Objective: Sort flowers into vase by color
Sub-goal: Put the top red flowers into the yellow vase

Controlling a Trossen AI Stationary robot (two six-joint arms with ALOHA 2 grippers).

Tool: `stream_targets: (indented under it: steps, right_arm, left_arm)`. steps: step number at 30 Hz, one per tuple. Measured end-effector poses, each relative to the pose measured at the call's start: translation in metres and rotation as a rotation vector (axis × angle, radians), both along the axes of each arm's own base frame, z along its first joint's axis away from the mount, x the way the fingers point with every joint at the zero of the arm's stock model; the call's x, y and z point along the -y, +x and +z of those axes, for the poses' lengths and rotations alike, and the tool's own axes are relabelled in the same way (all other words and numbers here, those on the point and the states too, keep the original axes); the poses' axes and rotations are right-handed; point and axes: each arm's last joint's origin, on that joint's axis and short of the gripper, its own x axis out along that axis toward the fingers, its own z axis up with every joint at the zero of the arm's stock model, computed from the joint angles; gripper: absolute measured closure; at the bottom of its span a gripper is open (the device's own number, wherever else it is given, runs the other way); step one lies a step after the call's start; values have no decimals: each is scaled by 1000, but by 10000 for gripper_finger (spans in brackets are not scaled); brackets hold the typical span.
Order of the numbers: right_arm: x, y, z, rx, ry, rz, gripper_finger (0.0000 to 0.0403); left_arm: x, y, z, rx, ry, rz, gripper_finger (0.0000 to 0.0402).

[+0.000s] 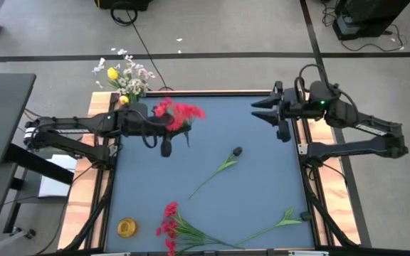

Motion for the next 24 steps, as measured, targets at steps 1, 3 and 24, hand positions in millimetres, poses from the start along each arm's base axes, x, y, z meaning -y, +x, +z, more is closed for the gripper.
stream_targets:
  steps: [1,3,24]
  right_arm:
    - [0,0,0,2,-11,1,261]
    - [0,0,1,7,-40,2,260]
    - [1,3,0,5,-84,4,259]
  left_arm:
    - [0,0,-2,-16,14,-10,384]
    - [1,0,-3,-27,14,-14,383]
    - [42,-80,23,-17,-39,-273,388]
